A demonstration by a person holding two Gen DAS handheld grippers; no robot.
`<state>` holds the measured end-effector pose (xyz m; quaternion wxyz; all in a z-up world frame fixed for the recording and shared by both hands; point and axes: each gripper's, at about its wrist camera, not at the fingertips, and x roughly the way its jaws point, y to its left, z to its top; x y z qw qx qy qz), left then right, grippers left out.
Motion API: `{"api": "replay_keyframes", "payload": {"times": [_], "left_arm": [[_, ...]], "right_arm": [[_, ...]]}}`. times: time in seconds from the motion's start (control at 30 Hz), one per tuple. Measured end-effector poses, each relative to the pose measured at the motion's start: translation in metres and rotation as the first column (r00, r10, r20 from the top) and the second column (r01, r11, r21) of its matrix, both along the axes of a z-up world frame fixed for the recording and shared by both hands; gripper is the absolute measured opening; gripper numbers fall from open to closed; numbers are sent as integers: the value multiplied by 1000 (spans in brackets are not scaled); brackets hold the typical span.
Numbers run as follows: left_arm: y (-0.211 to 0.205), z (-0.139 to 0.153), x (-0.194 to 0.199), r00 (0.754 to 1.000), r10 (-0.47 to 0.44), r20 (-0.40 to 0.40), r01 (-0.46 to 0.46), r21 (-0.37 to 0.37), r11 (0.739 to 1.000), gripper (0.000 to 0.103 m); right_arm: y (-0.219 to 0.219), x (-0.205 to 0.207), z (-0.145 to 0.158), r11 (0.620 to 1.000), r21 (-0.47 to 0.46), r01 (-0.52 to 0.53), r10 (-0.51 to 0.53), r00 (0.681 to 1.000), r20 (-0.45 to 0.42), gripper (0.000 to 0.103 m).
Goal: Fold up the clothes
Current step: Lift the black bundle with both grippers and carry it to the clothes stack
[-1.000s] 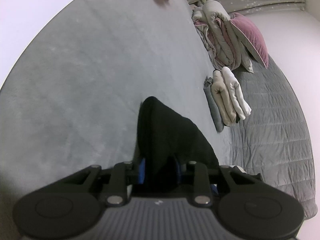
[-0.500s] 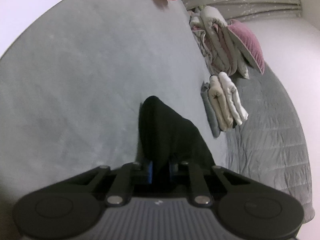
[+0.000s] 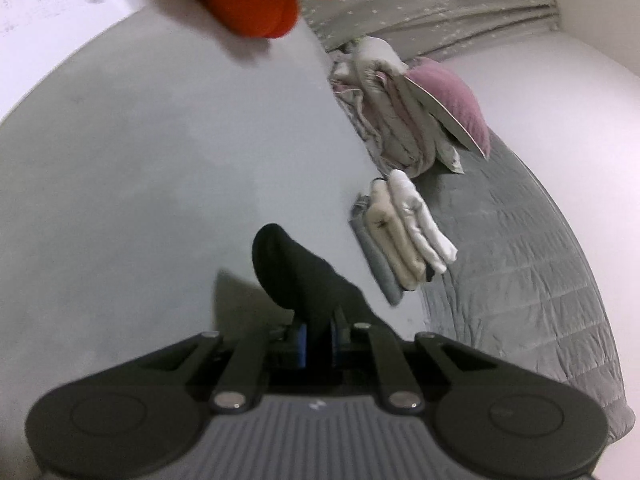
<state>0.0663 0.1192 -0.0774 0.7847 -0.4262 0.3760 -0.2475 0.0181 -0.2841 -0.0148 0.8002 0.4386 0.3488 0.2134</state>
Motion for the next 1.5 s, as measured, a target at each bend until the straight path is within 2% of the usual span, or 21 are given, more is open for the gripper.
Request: {"api": "replay_keyframes", "payload": {"times": [0.27,0.63,0.77,0.97,1.2,1.37,1.5], "left_arm": [[-59,51,48,993,-76,93,75,16,997,10],[-146,132,136,963,-159,219,148,69,987,10],[-174,154,169,951,-183,248,166,88,982,10],[-208,170,221,943,-199,267,176,107,979,10],[-240,157,287,942,-226,250,189,163,968,10],[-254,116,329,954,-218,208,175,204,963,11],[-260,75,339,973,-172,156,128,259,957,17]], "right_arm": [[-31,28,55,996,-62,72,-65,993,102,16],[-87,87,122,980,-121,156,-126,966,227,16],[-108,109,138,973,-138,188,-148,955,258,16],[-139,148,147,961,-150,231,-182,942,281,16],[-164,199,128,952,-142,273,-228,935,271,16],[-181,233,100,944,-134,301,-264,934,239,16],[-194,250,53,930,-132,342,-320,933,163,21]]}}
